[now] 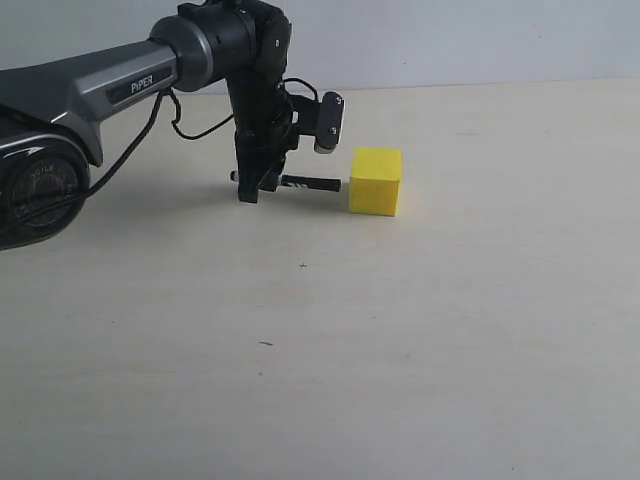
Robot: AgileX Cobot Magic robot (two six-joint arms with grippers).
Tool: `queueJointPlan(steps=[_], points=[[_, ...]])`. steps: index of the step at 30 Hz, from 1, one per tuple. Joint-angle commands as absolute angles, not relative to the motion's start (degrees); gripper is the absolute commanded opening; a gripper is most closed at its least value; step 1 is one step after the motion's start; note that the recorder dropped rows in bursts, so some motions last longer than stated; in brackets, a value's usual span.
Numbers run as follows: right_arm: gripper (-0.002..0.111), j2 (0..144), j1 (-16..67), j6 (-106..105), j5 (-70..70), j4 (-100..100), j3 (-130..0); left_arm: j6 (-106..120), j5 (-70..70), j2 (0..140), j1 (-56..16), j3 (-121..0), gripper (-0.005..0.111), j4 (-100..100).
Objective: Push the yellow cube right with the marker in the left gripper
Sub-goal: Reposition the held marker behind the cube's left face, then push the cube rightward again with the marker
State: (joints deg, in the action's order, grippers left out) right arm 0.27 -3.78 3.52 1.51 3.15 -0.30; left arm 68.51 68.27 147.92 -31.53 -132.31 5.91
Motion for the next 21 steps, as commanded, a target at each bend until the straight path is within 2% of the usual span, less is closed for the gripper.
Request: queueJointPlan(steps=[1,7,11,17,21], points=[[0.0,0.0,-4.0,3.1,1.0,2.8,0.0,68.3,66.2,147.6,-33.0,-132.8,0.0,4.9],[0.0,0.0,-4.0,3.1,1.0,3.0,0.0,68.0,64.7,147.6,-37.6,-132.8,0.0,4.9],[0.0,0.0,-4.0,3.1,1.0,3.1,0.0,67.1,65.8,147.6,-37.0,-132.8,0.0,5.3],[0.0,0.0,-4.0,3.1,1.0,2.9,0.0,64.0,70.0,147.6,-31.9,-132.8,0.0,5.4],[0.0,0.0,-4.0,3.1,1.0,2.9,0.0,62.0,70.0,147.6,-33.5,-132.8,0.0,5.4]])
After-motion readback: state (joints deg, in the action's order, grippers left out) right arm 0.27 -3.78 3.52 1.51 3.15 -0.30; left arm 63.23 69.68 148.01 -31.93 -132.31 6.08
